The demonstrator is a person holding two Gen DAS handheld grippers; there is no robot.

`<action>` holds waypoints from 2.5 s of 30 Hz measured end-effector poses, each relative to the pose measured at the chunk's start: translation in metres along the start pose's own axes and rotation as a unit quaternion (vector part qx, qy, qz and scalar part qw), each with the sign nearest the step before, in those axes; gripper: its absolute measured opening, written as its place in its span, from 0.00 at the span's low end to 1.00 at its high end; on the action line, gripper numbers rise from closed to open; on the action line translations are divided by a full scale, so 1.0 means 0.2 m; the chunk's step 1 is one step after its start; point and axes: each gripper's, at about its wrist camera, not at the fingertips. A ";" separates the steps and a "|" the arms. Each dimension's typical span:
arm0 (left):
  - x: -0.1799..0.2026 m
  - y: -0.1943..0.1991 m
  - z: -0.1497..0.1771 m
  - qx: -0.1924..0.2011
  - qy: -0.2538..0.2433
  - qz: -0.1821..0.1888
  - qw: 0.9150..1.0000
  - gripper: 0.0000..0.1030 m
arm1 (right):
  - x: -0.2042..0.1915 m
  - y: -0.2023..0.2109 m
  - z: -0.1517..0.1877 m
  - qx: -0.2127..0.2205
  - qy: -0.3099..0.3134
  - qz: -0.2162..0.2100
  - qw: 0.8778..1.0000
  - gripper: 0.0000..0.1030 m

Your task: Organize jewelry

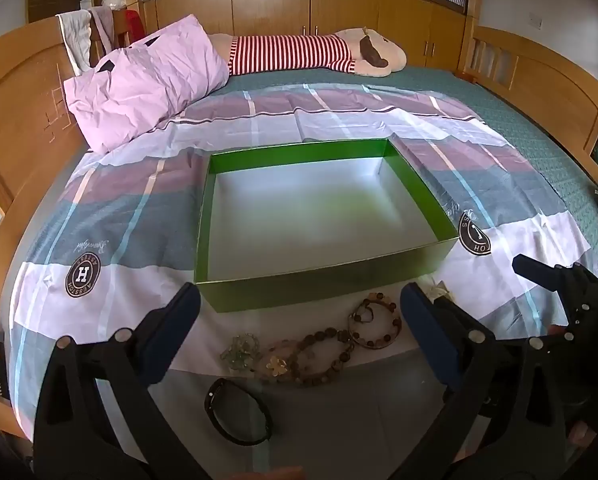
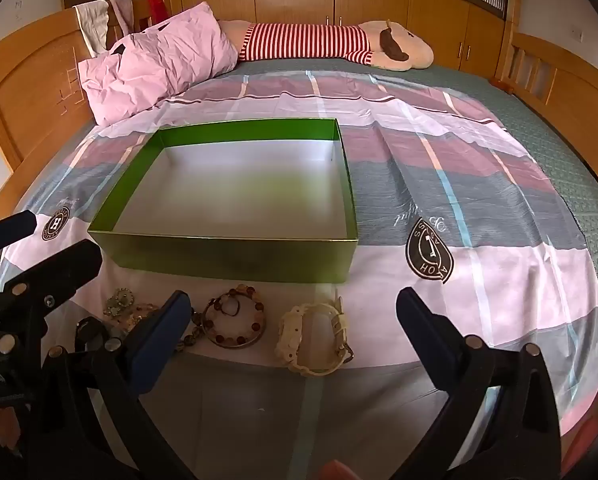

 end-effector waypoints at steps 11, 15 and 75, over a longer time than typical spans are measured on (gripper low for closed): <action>0.00 0.02 0.00 0.001 0.001 -0.002 1.000 0.98 | 0.00 0.00 0.00 0.001 0.001 0.001 1.000 0.99; 0.01 0.03 0.01 0.001 0.000 -0.003 1.000 0.98 | 0.00 0.00 0.00 -0.001 0.001 0.002 1.000 0.99; -0.05 -0.07 0.07 -0.007 0.001 -0.003 1.000 0.98 | -0.03 -0.01 0.01 -0.002 0.002 0.002 1.000 0.99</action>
Point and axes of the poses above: each gripper's, at about its wrist camera, not at the fingertips, and y roughly against the way its jaws point, x to its right, z to its underside, and after that the axes turned 14 degrees about -x, right-handed
